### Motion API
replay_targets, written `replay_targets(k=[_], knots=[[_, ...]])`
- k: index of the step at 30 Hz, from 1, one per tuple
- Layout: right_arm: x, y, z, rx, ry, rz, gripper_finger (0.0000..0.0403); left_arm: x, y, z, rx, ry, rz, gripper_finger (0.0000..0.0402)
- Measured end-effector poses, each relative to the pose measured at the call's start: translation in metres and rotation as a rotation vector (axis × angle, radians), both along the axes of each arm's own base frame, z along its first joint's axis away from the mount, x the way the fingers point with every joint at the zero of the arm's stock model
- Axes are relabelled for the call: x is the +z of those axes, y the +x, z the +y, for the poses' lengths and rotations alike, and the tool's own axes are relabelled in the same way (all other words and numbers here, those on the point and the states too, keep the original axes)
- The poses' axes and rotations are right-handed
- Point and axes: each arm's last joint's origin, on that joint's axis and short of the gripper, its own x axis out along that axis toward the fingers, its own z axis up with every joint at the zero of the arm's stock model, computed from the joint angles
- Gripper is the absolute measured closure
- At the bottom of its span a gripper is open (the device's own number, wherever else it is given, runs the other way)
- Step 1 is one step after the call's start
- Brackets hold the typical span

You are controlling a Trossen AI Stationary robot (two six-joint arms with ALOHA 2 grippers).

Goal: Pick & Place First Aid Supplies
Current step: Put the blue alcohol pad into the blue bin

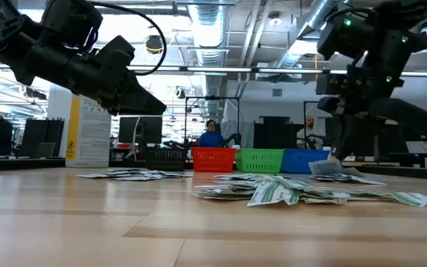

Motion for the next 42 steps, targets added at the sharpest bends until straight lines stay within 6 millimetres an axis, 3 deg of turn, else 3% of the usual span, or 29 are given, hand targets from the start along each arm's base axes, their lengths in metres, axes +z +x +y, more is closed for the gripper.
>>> replay_targets(k=[14, 22, 32, 42], knots=[[0.027, 0.015, -0.001, 0.017, -0.049, -0.048, 0.0402, 0.000, 0.000, 0.000, 0.001, -0.004, -0.001, 0.0269], [0.041, 0.022, -0.010, -0.009, -0.234, -0.071, 0.0403, 0.000, 0.000, 0.000, 0.000, -0.004, -0.001, 0.0269], [0.050, 0.023, -0.063, -0.156, -0.383, -0.089, 0.0403, 0.000, 0.000, 0.000, 0.003, -0.010, -0.003, 0.0268], [0.054, 0.006, -0.126, -0.360, -0.377, -0.127, 0.0403, 0.000, 0.000, 0.000, 0.003, -0.010, -0.003, 0.0268]])
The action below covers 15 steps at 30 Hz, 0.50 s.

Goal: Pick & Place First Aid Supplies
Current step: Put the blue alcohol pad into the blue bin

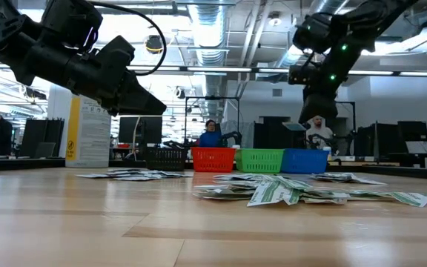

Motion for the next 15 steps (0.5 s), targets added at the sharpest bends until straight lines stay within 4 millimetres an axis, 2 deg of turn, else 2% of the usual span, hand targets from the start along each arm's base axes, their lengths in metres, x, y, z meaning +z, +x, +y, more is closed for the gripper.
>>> replay_targets(k=[7, 15], knots=[[0.000, -0.014, -0.027, -0.012, 0.111, -0.102, 0.0403, 0.000, 0.000, 0.000, 0.000, 0.000, 0.000, 0.0268], [0.000, -0.025, -0.042, -0.006, 0.195, -0.166, 0.0403, 0.000, 0.000, 0.000, 0.000, 0.000, 0.000, 0.0268]])
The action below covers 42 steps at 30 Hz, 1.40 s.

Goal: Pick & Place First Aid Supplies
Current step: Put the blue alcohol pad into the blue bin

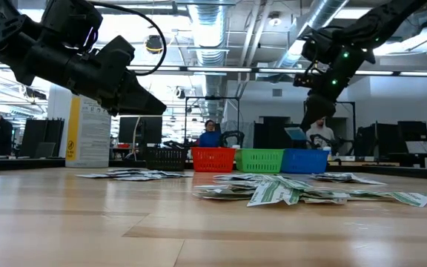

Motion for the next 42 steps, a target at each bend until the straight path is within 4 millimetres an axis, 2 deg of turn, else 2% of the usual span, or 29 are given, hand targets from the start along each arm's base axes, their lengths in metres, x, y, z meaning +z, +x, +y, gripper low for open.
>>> replay_targets(k=[8, 15, 26, 37, 42], knots=[[-0.003, -0.002, -0.005, 0.008, -0.011, -0.064, 0.0403, 0.000, 0.000, 0.000, 0.000, 0.000, 0.000, 0.0268], [-0.018, -0.007, -0.004, -0.005, -0.018, -0.072, 0.0403, 0.000, 0.000, 0.000, 0.000, 0.000, 0.000, 0.0268], [-0.030, -0.011, -0.001, -0.013, -0.024, -0.088, 0.0403, 0.000, 0.000, 0.000, 0.000, 0.000, 0.000, 0.0268], [-0.031, -0.012, -0.001, -0.055, 0.007, -0.116, 0.0403, 0.000, 0.000, 0.000, 0.000, 0.000, 0.000, 0.0268], [-0.029, -0.012, -0.003, -0.132, 0.033, -0.188, 0.0403, 0.000, 0.000, 0.000, 0.000, 0.000, 0.000, 0.0268]])
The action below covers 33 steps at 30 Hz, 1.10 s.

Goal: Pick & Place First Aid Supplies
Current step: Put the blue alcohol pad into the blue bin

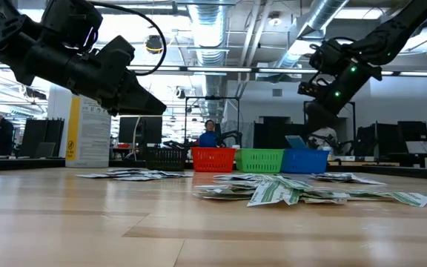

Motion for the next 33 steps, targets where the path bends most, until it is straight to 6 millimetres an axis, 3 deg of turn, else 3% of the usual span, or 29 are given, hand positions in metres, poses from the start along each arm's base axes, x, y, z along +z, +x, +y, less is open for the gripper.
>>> replay_targets(k=[4, 10, 16, 27, 33], knots=[[-0.003, 0.002, -0.004, -0.069, 0.021, -0.048, 0.0403, 0.000, 0.000, 0.000, 0.000, 0.000, 0.000, 0.0268], [-0.030, 0.012, -0.013, -0.099, 0.072, 0.046, 0.0403, 0.000, 0.000, 0.000, 0.000, 0.000, 0.000, 0.0268], [-0.037, 0.022, -0.022, -0.091, 0.088, 0.079, 0.0403, 0.000, 0.000, 0.000, 0.000, 0.000, 0.000, 0.0268], [-0.025, 0.025, -0.021, -0.078, 0.093, 0.093, 0.0388, 0.000, 0.000, 0.000, 0.000, 0.000, 0.000, 0.0268], [0.004, 0.026, 0.000, -0.003, 0.037, 0.042, 0.0366, 0.000, 0.000, 0.000, 0.000, 0.000, 0.000, 0.0268]])
